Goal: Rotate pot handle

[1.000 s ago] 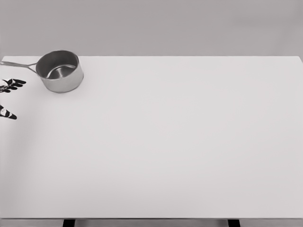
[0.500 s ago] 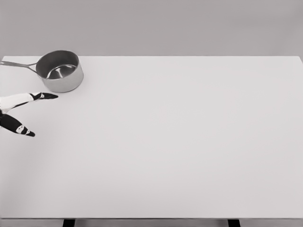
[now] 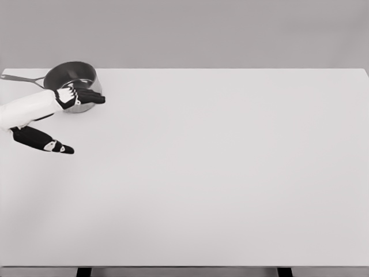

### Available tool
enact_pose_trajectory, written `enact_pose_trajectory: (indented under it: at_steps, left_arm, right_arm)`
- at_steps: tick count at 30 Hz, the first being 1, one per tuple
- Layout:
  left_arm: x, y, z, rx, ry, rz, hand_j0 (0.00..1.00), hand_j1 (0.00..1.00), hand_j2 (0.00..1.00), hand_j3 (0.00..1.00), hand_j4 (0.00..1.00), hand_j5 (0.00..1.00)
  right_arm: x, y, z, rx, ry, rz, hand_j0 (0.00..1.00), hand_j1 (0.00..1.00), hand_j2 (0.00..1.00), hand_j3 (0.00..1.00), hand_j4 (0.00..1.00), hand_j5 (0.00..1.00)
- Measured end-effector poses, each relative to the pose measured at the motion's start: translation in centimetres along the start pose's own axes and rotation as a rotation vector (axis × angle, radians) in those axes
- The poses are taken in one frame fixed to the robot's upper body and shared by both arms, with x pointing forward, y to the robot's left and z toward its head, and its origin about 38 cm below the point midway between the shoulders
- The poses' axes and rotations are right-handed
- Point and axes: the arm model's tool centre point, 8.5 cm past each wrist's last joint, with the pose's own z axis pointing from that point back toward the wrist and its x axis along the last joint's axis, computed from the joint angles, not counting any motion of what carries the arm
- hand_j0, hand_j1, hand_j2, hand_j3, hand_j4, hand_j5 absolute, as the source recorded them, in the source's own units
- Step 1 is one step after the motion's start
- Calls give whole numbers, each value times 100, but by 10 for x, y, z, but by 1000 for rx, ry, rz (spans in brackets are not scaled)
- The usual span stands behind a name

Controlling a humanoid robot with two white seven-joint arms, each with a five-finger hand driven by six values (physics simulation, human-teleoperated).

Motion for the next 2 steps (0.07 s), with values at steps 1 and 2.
enact_pose_trajectory:
  at_steps: [1,2]
  left_arm:
    - [1,0,-1,3,-4,-2,100,100,100,100,100,100]
    - [1,-1,-2,5,-5,-3,100,100,100,100,100,100]
  right_arm:
    - [0,0,0,0,0,0,100,100,100,100,100,100]
    - [0,0,0,0,0,0,100,100,100,100,100,100]
